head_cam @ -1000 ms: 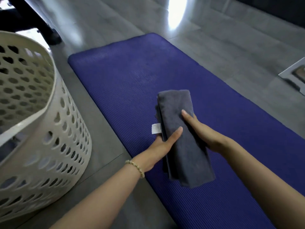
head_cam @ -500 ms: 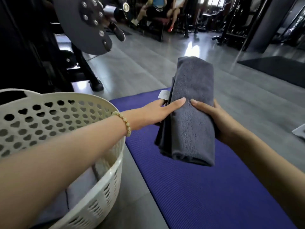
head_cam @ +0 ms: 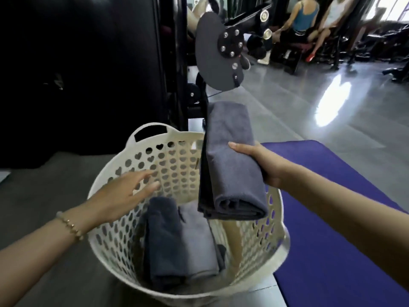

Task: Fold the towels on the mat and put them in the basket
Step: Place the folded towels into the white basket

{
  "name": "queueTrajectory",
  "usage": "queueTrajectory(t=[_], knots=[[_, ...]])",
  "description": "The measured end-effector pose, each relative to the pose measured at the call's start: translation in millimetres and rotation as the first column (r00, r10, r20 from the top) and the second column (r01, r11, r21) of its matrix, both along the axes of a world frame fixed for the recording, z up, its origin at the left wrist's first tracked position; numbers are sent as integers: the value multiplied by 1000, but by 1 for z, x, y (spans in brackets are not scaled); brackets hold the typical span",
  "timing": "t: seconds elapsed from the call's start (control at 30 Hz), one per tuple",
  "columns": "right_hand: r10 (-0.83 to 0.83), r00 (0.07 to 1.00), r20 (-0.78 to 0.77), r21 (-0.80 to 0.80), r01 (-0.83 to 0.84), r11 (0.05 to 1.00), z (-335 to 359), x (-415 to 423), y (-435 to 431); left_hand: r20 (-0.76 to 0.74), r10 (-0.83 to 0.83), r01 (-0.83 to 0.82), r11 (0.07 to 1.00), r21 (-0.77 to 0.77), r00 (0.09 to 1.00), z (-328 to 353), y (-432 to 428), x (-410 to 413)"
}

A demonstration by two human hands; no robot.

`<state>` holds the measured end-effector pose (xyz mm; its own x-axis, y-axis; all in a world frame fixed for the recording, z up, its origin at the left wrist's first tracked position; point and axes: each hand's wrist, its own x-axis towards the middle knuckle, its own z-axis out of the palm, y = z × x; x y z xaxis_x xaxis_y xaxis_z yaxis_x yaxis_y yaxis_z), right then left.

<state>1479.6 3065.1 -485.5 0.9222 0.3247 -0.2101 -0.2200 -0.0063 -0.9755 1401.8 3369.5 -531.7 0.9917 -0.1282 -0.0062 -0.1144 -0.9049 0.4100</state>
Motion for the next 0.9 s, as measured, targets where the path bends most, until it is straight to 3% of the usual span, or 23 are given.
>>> queueTrajectory(t=[0.23, 0.47, 0.57, 0.7, 0.8, 0.9], knots=[[41, 963, -266, -248, -109, 963, -120, 18, 61, -57, 10, -13, 999, -52, 998, -31, 22, -11], [216, 883, -417, -213, -326, 921, -151, 46, 90, -17, -4, 3, 997, -72, 1000, -40, 28, -11], [147, 882, -447, -451, -364, 815, -181, 48, 94, -31, 12, -14, 997, -81, 999, -38, 25, -9], [112, 945, -306, -706, -304, 640, -200, 52, 82, -42, 16, -20, 995, -102, 999, -36, 24, -6], [262, 954, -144, -835, -260, 485, -188, 64, 75, -57, 34, -41, 991, -128, 998, -36, 24, -3], [501, 846, -180, -891, -357, 282, -179, 57, 80, -81, 28, -35, 995, -97, 996, -35, 22, -4]])
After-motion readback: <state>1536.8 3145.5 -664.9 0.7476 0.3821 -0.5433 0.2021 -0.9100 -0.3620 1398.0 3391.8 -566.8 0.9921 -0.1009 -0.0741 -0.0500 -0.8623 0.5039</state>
